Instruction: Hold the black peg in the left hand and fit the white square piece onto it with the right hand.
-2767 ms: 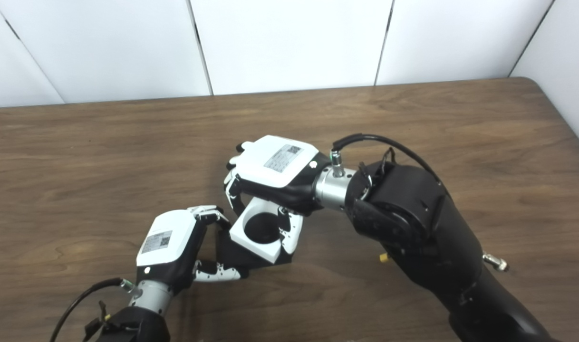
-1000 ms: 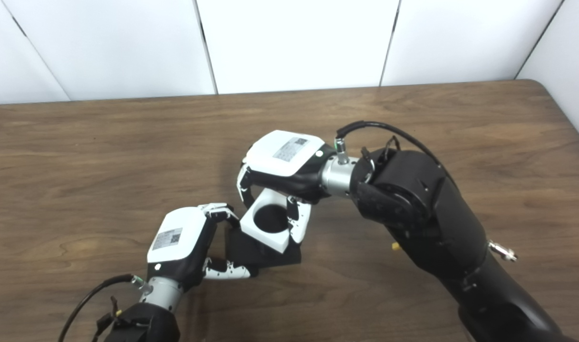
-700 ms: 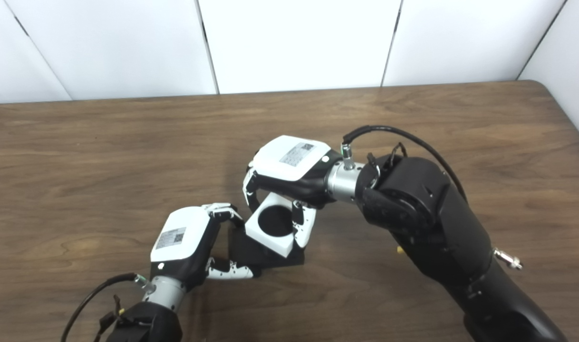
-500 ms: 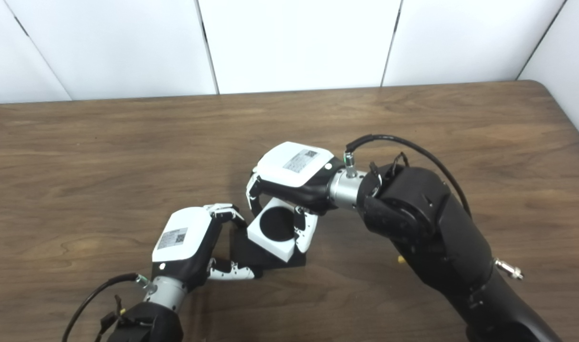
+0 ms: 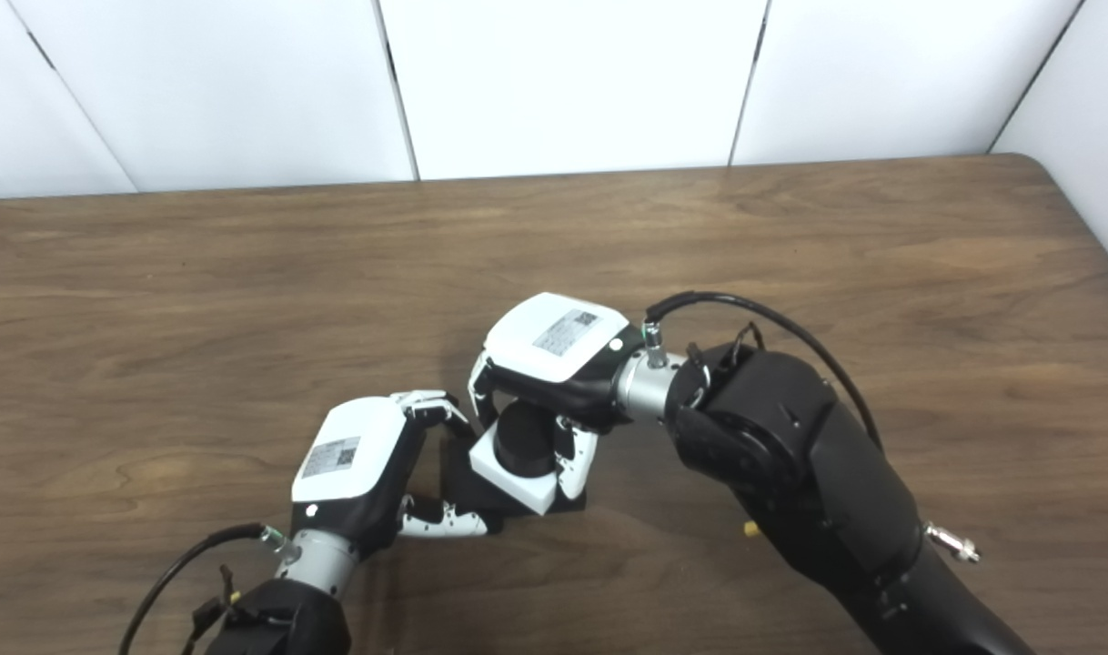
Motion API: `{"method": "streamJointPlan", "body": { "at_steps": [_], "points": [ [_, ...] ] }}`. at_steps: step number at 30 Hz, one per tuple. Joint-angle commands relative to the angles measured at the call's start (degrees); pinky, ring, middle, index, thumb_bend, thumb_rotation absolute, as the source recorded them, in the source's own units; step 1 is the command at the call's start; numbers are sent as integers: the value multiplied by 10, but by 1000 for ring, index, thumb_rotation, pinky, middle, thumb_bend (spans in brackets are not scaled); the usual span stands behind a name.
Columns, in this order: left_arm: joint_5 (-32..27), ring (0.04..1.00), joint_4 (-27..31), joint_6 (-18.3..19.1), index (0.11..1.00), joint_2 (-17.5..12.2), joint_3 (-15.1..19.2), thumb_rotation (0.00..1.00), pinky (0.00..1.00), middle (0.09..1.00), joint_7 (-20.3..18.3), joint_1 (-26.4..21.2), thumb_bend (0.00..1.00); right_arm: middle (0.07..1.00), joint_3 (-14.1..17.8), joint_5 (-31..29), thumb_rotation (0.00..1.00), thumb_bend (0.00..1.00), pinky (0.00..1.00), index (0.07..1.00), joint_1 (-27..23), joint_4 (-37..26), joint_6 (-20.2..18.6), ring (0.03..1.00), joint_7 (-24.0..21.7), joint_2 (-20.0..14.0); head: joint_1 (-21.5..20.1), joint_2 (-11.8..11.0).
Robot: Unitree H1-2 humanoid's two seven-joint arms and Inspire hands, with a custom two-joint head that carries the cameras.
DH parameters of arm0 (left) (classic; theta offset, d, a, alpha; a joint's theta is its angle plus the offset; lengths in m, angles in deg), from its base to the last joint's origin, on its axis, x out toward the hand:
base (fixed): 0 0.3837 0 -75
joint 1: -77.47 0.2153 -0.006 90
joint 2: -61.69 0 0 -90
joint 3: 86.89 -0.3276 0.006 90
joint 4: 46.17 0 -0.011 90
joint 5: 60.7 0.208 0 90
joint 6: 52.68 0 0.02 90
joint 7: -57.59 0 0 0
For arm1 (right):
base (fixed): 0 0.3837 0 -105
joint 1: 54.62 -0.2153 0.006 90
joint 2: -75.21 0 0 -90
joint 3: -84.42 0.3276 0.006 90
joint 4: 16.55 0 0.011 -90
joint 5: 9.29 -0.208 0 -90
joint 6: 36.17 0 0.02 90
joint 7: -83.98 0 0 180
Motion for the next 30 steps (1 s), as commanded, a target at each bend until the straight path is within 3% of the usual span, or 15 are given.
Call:
{"method": "streamJointPlan", "body": {
  "at_steps": [1,3,10,23,24,25,30],
  "points": [
    [-21,828,-21,3,489,4,-13,59,727,804,-48,19,522,798,4,7,190,678,922,584,-13,-4,11,870,15,2,0,1],
    [-20,828,-21,3,489,4,-14,59,725,805,-48,18,522,804,4,11,264,839,919,675,-16,-3,8,872,10,3,0,1],
    [-22,825,-24,1,489,4,-14,59,720,803,-45,18,522,825,10,14,400,977,939,725,-31,-14,-5,890,-14,6,0,1],
    [-21,826,-28,0,496,0,-14,74,717,804,-55,10,522,836,48,-14,463,1000,962,704,-60,-46,-26,910,-34,8,-1,-3],
    [-17,827,-28,1,600,-1,-16,150,718,806,-59,8,701,835,52,-16,464,1000,963,701,-63,-49,-28,909,-36,8,-1,-3],
    [-14,827,-29,1,648,-2,-17,185,720,807,-61,7,769,834,55,-18,463,1000,963,697,-66,-51,-30,909,-38,8,-1,-5],
    [-5,839,-27,3,786,-5,-19,263,752,821,-77,0,895,832,67,-24,466,1000,957,684,-83,-59,-37,911,-43,5,-1,-6]
  ]
}}
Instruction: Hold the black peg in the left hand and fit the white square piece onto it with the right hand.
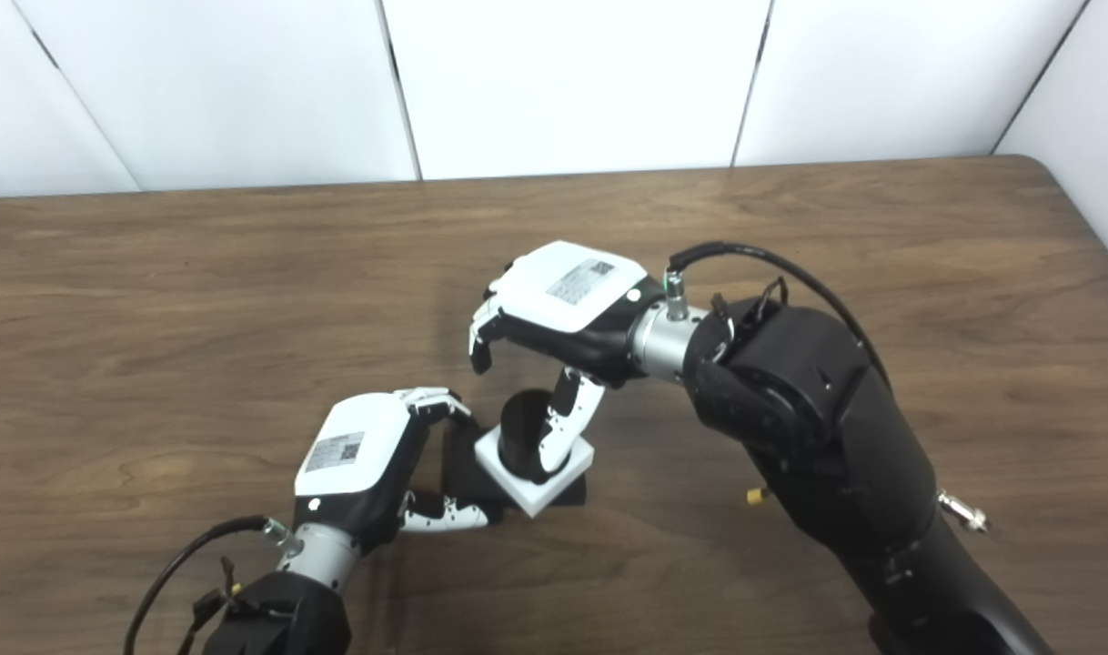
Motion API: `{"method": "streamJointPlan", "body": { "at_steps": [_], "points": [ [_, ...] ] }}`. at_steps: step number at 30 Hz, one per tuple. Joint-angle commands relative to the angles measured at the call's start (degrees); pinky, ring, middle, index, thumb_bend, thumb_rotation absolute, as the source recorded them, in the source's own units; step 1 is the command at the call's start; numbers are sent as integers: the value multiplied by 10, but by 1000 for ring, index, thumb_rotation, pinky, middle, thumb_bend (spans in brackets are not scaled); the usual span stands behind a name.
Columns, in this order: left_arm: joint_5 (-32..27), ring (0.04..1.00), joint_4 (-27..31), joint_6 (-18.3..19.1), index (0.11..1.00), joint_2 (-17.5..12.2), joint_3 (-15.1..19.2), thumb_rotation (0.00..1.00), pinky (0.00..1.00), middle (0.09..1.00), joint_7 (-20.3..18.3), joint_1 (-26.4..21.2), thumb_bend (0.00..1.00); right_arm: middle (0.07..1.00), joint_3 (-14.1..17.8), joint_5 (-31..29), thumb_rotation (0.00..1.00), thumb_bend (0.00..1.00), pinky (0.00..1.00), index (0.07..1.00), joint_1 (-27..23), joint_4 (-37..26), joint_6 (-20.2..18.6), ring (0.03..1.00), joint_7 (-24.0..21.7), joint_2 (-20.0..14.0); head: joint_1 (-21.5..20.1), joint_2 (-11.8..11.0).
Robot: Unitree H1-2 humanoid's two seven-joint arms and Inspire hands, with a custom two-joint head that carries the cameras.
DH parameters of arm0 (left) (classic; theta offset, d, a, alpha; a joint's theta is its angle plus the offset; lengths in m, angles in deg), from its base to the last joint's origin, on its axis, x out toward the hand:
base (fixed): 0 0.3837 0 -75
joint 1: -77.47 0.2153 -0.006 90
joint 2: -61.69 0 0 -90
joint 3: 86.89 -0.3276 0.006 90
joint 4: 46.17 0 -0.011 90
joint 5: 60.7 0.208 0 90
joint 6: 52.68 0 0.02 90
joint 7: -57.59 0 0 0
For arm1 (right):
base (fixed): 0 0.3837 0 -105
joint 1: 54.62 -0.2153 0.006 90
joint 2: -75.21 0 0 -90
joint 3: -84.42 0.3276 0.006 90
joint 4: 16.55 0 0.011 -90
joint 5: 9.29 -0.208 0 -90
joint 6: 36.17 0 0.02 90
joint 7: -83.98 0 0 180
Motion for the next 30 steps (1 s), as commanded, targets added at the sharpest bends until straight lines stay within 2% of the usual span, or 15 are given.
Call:
{"method": "streamJointPlan", "body": {
  "at_steps": [1,5,11,17,23,30],
  "points": [
    [-6,839,-27,2,802,-3,-17,274,756,824,-61,8,913,833,14,-5,472,1000,958,686,-32,-16,-11,912,5,0,-1,0],
    [4,845,-23,7,855,-2,-16,298,774,844,-81,5,969,832,19,-6,487,1000,959,709,-38,-18,-11,908,6,1,-2,0],
    [6,869,-6,8,865,-6,-11,286,813,874,-120,-2,1000,826,26,-7,475,1000,957,718,-41,-20,-16,900,6,3,-1,0],
    [27,910,35,11,875,-10,-2,319,848,891,-196,-23,1000,823,26,-9,465,1000,954,717,-38,-17,-18,896,13,2,2,-1],
    [37,900,79,3,863,-14,29,287,839,888,-249,-45,1000,829,25,-7,470,1000,962,723,-33,-14,-19,901,18,3,5,-5],
    [15,879,123,-5,850,-5,90,287,807,873,-235,-48,1000,832,40,-17,465,1000,959,742,-27,-17,-28,901,28,-1,7,-9]
  ]
}}
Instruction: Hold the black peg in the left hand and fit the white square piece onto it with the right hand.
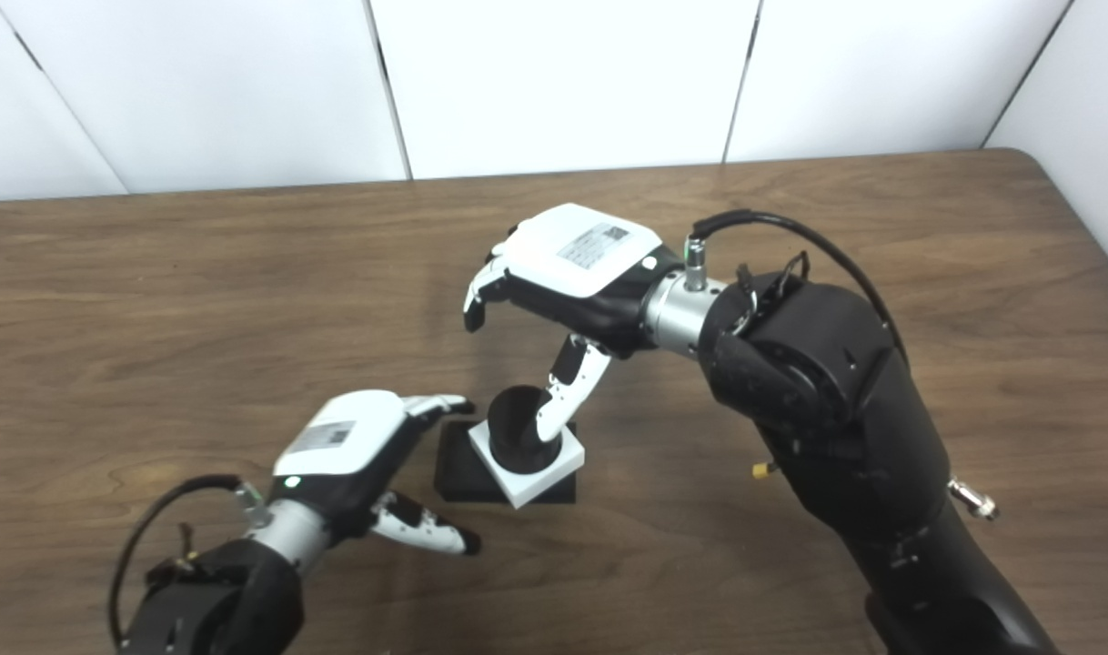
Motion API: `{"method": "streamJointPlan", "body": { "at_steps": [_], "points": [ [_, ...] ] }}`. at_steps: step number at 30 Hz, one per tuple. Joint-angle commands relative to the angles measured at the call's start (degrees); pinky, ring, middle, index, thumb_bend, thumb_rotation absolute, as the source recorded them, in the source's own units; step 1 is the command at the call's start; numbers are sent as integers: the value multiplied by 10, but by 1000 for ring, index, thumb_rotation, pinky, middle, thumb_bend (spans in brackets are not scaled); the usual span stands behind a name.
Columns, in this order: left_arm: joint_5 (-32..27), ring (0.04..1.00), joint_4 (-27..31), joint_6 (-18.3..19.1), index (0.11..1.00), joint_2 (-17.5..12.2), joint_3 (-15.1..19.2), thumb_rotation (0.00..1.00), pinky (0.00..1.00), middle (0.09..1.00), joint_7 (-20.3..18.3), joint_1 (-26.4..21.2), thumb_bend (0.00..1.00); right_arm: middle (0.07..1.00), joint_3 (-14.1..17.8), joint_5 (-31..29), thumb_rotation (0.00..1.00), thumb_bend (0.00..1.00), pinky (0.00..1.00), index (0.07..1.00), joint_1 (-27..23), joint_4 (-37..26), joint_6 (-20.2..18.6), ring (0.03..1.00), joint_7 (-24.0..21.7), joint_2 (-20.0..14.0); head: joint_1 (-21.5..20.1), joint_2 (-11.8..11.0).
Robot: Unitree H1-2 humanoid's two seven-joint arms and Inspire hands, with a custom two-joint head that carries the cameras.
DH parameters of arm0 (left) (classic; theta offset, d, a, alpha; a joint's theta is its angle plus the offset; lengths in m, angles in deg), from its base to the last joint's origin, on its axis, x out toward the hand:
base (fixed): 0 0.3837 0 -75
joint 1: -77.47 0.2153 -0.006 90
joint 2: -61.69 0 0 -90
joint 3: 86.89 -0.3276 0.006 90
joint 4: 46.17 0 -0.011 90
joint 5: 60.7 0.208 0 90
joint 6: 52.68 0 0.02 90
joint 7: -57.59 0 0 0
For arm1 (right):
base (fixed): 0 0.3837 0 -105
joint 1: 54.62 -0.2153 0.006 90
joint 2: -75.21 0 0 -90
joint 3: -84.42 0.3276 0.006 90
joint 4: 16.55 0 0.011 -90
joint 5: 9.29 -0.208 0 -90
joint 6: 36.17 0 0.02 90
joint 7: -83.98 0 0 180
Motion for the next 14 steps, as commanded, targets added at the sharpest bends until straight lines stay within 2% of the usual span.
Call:
{"method": "streamJointPlan", "body": {
  "at_steps": [1,6,8,14],
  "points": [
    [-7,880,32,-4,855,7,18,290,806,874,17,-9,1000,833,14,-6,463,1000,959,749,-12,-15,-8,902,20,-2,-1,1],
    [-43,885,39,-14,878,14,53,305,783,890,54,-10,1000,845,28,-16,470,1000,951,791,-6,-14,-3,897,26,-14,3,-3],
    [-58,879,40,-18,887,14,64,341,754,896,69,-11,1000,849,32,-19,485,1000,945,810,-3,-12,-1,894,29,-19,4,-5],
    [-119,848,29,-56,891,24,86,378,698,885,171,4,1000,851,44,-33,511,1000,937,812,14,-14,0,892,43,-35,5,-9]
  ]
}}
